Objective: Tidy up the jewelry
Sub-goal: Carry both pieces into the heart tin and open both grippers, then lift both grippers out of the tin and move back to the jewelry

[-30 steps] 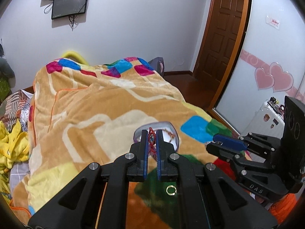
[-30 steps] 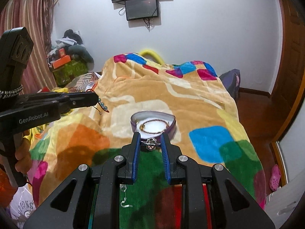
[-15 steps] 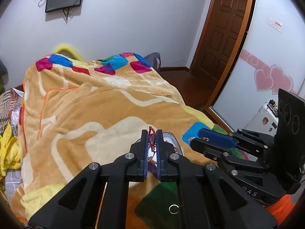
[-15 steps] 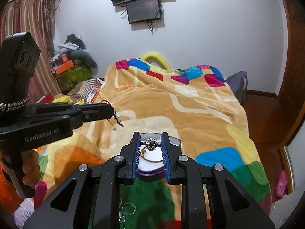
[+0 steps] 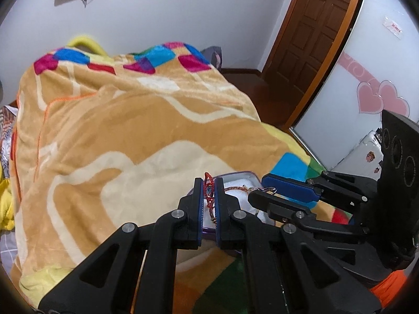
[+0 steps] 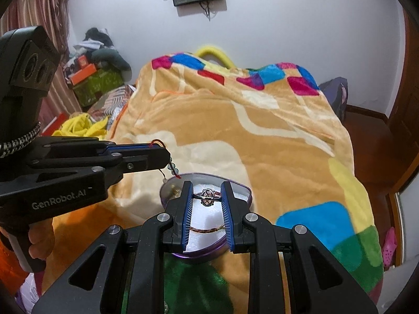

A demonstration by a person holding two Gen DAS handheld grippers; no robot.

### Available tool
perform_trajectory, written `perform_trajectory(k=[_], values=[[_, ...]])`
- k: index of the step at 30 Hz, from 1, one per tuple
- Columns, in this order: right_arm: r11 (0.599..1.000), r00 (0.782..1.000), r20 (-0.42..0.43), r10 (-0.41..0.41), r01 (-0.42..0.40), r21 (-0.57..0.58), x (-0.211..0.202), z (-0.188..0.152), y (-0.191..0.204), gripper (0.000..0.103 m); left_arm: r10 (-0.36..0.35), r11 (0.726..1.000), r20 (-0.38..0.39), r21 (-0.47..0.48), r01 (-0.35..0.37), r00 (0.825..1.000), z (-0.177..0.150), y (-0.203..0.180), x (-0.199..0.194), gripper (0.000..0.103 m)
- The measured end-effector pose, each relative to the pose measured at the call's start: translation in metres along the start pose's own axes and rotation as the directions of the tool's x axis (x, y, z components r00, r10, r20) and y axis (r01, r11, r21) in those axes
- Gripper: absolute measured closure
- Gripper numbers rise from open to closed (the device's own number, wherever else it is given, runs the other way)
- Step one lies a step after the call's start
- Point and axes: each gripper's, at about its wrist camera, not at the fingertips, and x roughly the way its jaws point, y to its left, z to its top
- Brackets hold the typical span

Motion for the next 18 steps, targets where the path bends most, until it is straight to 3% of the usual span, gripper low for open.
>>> perform_trajectory(k=[8,18], values=[[1.0,0.999,-0.042,-0.006,0.006,0.009,0.012,-0.004,-0.006,0.084,0.002,1.0,-0.042,0.009,-0.002,0.999,-0.002,0.0,0.014,0.097],[1.0,0.998,-0.056,-0.014,0.014,-0.007,0.012,-0.005,-0.004,0.084,0.019,0.999,-0.001,0.027,-0.019,1.0,-0.002,-0.005,-0.008,0.095]])
